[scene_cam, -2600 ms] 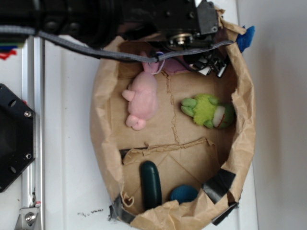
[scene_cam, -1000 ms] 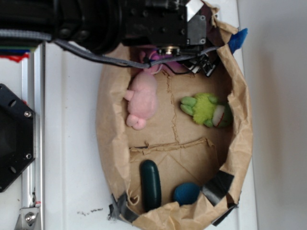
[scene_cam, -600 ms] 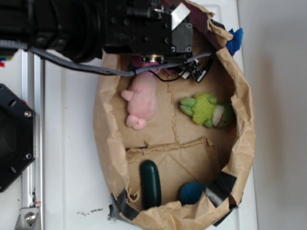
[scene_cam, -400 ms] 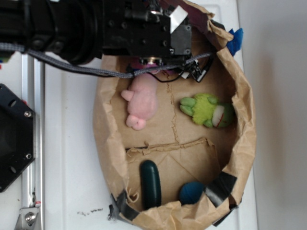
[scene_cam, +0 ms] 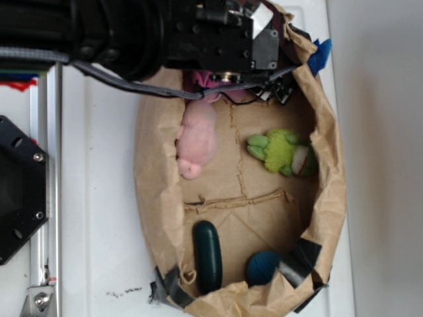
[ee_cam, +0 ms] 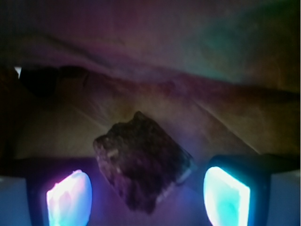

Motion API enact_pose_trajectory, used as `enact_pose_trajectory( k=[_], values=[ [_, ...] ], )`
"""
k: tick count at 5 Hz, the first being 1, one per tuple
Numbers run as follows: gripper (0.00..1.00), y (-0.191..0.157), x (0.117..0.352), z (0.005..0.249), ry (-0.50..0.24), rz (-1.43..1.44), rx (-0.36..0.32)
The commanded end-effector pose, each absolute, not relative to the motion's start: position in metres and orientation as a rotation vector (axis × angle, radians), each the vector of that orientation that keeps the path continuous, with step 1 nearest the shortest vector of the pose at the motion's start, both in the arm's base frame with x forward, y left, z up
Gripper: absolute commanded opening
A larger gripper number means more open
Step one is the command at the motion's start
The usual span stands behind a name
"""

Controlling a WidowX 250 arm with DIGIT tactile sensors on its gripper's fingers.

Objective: Grab the rock.

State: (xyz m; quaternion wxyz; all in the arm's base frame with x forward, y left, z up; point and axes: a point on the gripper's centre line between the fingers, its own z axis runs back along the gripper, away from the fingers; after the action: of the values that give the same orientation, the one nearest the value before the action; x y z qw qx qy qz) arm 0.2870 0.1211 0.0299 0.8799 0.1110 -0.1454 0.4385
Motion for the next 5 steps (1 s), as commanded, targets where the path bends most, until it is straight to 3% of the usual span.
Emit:
enact_pose_trajectory(
  k=[1, 2, 5],
  values=[
    [1.00, 0.152, 0.317, 0.038, -0.353, 0.933, 0.243],
    [0.00, 0.150, 0.318, 0.036, -0.359, 0.925, 0.234],
    [0.00, 0.145, 0.313, 0.051, -0.398, 0.895, 0.213]
  ],
)
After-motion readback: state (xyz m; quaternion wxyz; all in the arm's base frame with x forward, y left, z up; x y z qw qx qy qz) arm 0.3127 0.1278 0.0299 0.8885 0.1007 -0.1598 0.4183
